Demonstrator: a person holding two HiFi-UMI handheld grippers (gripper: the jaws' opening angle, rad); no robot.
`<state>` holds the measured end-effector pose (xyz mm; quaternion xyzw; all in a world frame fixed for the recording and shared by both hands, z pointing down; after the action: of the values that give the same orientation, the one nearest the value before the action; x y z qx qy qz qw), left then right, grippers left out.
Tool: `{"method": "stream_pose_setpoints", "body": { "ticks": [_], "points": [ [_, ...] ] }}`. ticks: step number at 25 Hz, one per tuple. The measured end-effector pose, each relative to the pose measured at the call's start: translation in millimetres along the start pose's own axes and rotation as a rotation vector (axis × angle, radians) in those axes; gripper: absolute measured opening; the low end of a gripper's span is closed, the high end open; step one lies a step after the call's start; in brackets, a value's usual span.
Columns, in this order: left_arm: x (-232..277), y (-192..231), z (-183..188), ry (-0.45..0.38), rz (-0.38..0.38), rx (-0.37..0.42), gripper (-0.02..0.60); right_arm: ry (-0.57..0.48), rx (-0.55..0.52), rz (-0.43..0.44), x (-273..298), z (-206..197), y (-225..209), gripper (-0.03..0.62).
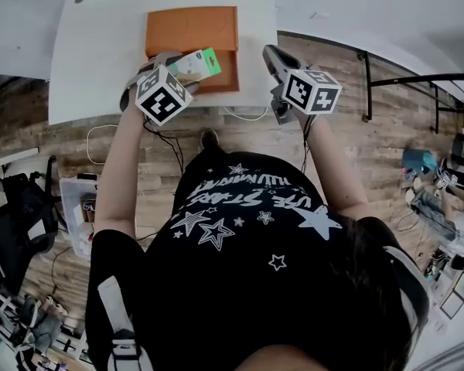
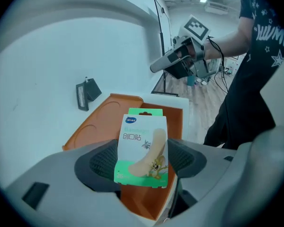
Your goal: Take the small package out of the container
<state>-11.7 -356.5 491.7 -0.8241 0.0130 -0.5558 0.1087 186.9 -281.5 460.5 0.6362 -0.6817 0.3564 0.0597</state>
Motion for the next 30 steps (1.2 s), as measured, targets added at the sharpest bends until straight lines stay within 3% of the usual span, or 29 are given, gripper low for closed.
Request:
{"method": "stream_pose_setpoints", "body": {
  "ticks": [6,12,20,30],
  "points": [
    [-39.5,-11.7,5.6,-0.114,0.125,-0.153,0.356,-0.013,-0.050,0.050,-20.9,-0.4,13.3,0.052],
    [-58.6,-32.9,-1.1,-0.173,0.205,-0.295,0.356,-0.008,-0.115,0.106,-31.3,-9.5,30.7,0.052],
    [-73.5,-61.2,-1.2,-0.202,0.276,-0.426,0.356,0.014,-0.151,0.149,-53.0,-24.2,26.4,0.052],
    [-96.3,-134.0,7.8,-0.216,0.364,-0.565,0.356,0.044,-0.190,0.238,-99.1,-58.4,18.5,0.051]
  ]
}}
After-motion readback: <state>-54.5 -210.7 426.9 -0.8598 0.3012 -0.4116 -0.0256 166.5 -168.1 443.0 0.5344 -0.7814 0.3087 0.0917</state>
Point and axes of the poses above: the fingertips, and each gripper's own axes: x forward along the fingers, y to its left, z out of its top, the point moved 4 cm from there along -x, backward along the fingers, and after that the axes turned 10 degrees about y, right-handed, at the moved point
